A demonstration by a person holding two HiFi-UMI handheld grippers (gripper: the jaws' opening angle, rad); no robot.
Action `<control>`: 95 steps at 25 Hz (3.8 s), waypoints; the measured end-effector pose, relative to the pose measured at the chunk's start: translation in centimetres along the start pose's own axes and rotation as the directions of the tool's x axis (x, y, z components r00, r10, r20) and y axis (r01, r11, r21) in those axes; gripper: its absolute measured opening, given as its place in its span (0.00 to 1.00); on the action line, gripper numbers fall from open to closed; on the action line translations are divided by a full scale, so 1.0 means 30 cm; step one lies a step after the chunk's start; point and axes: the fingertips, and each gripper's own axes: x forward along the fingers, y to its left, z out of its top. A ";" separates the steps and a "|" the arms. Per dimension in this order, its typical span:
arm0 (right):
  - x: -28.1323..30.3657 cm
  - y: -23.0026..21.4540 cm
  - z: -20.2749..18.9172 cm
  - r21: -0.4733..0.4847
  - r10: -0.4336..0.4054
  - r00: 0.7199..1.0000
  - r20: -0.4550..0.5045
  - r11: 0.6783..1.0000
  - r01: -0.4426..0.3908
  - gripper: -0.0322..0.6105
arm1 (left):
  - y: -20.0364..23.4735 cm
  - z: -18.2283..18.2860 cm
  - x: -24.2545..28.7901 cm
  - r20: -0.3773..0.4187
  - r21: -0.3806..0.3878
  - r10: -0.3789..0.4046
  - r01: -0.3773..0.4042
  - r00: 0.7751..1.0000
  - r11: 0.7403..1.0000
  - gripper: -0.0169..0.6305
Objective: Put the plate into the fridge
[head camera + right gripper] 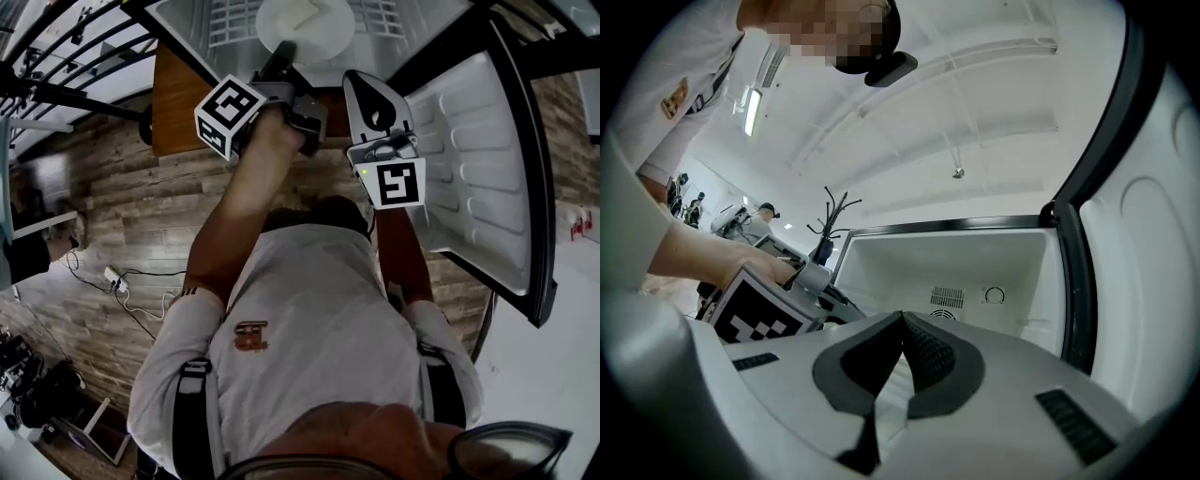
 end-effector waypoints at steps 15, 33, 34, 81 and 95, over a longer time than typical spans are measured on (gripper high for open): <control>0.066 -0.115 -0.008 0.043 0.081 0.996 0.041 0.996 -0.083 0.10 | 0.005 -0.042 0.161 0.060 -0.035 0.078 -0.076 0.995 0.997 0.07; 0.058 -0.164 -0.024 0.060 0.085 0.995 0.062 0.994 -0.088 0.10 | 0.034 -0.054 0.222 0.089 -0.081 0.110 -0.103 0.990 0.991 0.07; 0.059 -0.163 -0.028 0.061 0.086 0.994 0.060 0.994 -0.090 0.10 | 0.034 -0.054 0.223 0.089 -0.084 0.107 -0.100 0.990 0.991 0.07; 0.055 -0.119 -0.090 0.069 0.161 0.987 -0.018 0.985 -0.159 0.10 | -0.038 -0.113 0.095 -0.066 0.465 -0.091 0.111 0.994 0.878 0.29; 0.030 -0.036 -0.027 0.132 0.251 0.967 0.031 0.958 -0.253 0.10 | -0.218 -0.173 -0.073 -0.180 0.890 -0.236 0.260 0.955 0.375 0.06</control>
